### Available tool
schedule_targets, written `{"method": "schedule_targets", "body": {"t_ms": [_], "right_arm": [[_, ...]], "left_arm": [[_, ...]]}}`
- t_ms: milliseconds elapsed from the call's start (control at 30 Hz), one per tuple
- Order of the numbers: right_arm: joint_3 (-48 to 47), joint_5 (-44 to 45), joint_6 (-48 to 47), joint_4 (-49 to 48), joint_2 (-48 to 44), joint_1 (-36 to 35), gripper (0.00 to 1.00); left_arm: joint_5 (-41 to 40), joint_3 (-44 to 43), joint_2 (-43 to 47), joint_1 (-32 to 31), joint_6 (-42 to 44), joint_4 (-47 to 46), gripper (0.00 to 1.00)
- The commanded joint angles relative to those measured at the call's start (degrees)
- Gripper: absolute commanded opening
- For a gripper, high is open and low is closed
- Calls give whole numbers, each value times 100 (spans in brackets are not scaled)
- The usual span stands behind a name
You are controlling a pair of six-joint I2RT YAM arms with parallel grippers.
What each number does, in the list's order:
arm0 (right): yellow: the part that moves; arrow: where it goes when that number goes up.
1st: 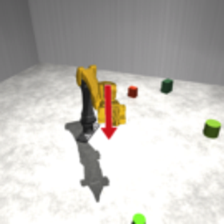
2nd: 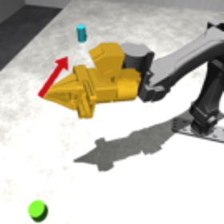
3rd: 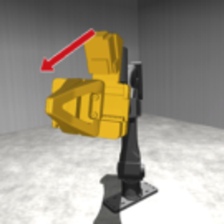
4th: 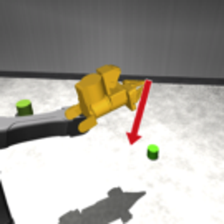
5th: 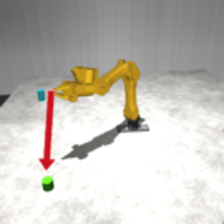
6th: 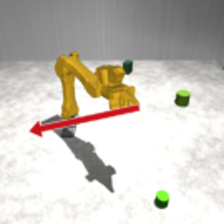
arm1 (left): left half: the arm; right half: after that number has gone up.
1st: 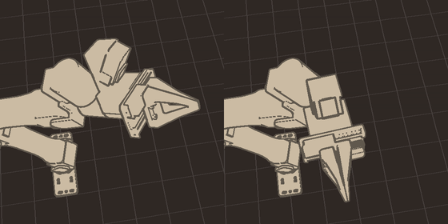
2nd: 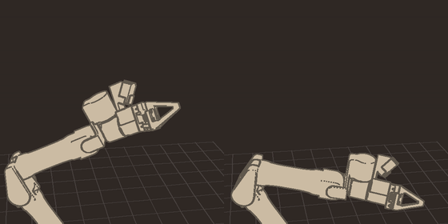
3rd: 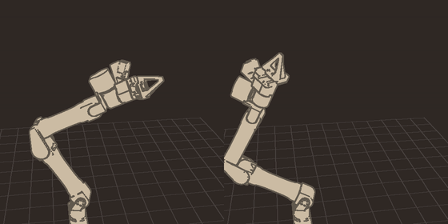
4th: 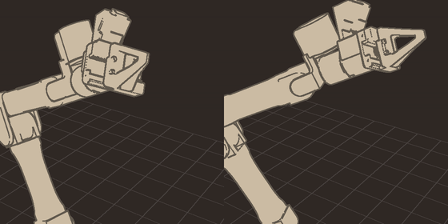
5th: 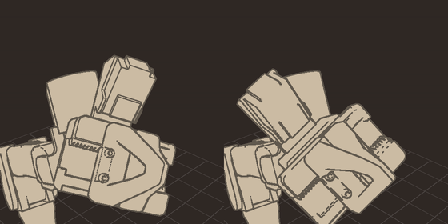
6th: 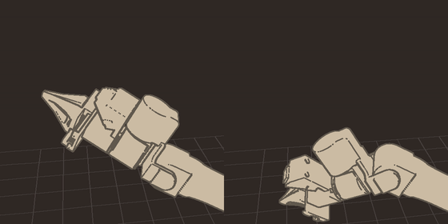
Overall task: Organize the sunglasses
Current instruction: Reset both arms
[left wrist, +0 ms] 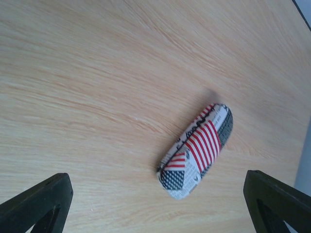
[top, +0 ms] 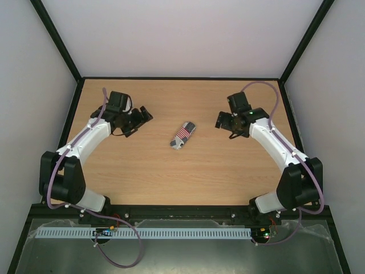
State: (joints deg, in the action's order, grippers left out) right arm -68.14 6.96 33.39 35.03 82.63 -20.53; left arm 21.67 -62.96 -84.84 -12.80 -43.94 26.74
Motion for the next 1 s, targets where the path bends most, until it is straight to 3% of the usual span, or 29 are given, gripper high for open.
{"method": "schedule_targets", "body": {"t_ms": [0, 133, 200, 367, 633, 833, 967], "right_arm": [[325, 932, 189, -675, 68, 851, 99], [965, 911, 176, -2099, -232, 1603, 99], [1354, 1058, 103, -2895, -379, 1712, 99], [1956, 1439, -286, -3745, -425, 1728, 99], [3046, 1949, -1127, -5577, -214, 1776, 99], [3603, 2010, -1370, -6851, 209, 1907, 99], [3794, 1757, -1375, -7481, 471, 2044, 99]], "left_arm": [[-706, 15, -133, 55, 104, -280, 99], [-1668, -177, -403, 87, 447, -181, 99], [-2366, -127, -454, 134, 656, -159, 99], [-3068, 416, -349, 227, 1286, -993, 99], [-2887, 1644, 94, 714, 1865, -2624, 99], [-3100, 2536, 484, 739, 2559, -3947, 99], [-3156, 2581, 266, 846, 2766, -4374, 99]]}}
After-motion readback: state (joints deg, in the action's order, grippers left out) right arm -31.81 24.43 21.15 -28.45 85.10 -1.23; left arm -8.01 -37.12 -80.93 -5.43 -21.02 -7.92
